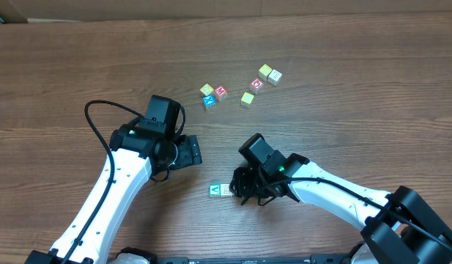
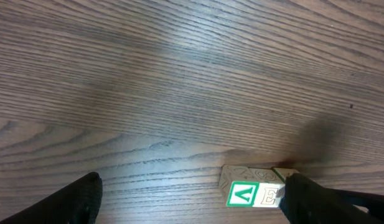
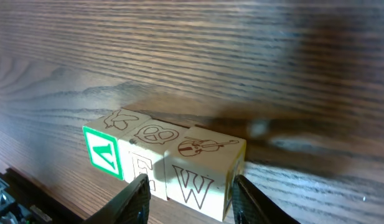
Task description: Flip 3 blocks
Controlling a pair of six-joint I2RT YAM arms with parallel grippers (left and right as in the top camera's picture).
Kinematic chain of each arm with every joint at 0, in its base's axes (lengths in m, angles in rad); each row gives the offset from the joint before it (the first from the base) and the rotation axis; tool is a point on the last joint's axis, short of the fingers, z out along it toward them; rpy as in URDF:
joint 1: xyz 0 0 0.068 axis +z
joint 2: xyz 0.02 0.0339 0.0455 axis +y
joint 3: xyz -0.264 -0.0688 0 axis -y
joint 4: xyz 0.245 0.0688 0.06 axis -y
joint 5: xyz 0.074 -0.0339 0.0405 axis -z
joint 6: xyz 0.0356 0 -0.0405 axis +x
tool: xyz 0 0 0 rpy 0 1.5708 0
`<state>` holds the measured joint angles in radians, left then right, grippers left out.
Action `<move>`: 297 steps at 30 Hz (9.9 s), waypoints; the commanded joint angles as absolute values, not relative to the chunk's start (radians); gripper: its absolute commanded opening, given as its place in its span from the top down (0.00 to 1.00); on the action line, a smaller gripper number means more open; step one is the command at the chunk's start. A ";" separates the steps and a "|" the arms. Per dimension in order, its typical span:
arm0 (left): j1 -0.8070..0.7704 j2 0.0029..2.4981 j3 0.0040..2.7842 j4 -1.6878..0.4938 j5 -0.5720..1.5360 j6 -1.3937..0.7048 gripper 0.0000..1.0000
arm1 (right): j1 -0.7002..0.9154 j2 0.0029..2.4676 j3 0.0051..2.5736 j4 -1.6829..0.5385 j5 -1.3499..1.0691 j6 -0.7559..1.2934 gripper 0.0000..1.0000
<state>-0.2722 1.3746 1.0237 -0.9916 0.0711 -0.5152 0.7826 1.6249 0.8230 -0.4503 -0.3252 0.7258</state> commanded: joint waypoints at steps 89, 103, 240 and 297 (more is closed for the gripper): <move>-0.269 1.363 1.045 -1.018 0.078 -0.493 0.12 | 0.683 1.722 0.920 -0.295 -0.304 0.530 0.96; -0.269 1.363 1.045 -1.111 0.079 -0.387 0.31 | 0.424 1.716 1.177 -0.749 -0.305 0.437 0.96; -0.474 1.511 0.665 -0.611 0.316 -0.373 0.96 | 0.852 1.717 0.980 -0.704 -0.162 0.662 0.96; -0.517 1.511 0.665 -0.545 0.252 -0.610 0.96 | 0.852 1.717 0.979 -0.701 -0.257 0.655 0.96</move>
